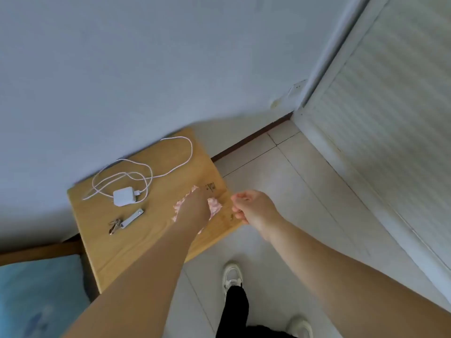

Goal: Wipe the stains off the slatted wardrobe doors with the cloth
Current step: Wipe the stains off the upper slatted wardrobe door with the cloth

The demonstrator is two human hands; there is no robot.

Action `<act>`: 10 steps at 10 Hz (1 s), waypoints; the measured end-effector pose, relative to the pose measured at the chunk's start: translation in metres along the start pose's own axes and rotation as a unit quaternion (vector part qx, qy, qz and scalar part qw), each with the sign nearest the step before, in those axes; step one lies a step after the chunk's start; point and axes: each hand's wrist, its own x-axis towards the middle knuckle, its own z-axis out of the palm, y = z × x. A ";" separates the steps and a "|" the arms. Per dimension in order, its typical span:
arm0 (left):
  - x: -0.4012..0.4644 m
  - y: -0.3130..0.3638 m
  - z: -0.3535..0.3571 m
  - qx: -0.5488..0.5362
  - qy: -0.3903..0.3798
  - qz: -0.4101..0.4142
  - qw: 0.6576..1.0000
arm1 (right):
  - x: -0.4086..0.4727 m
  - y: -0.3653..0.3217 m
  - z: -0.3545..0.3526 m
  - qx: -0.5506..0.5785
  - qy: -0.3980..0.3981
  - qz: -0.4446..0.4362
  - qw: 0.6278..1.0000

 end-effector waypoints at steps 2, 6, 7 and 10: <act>0.046 -0.012 0.029 0.229 -0.042 0.112 0.966 | 0.045 0.024 0.022 -0.019 -0.007 0.048 0.999; 0.067 -0.009 0.029 0.397 -0.066 0.130 0.906 | 0.053 0.026 -0.006 -0.031 -0.001 0.059 0.998; 0.068 0.023 0.005 0.314 -0.074 0.123 0.938 | 0.043 0.012 -0.025 -0.018 0.012 0.047 0.999; 0.045 0.216 -0.126 -0.083 0.089 0.172 0.977 | -0.018 -0.102 -0.168 -0.017 0.118 -0.124 0.985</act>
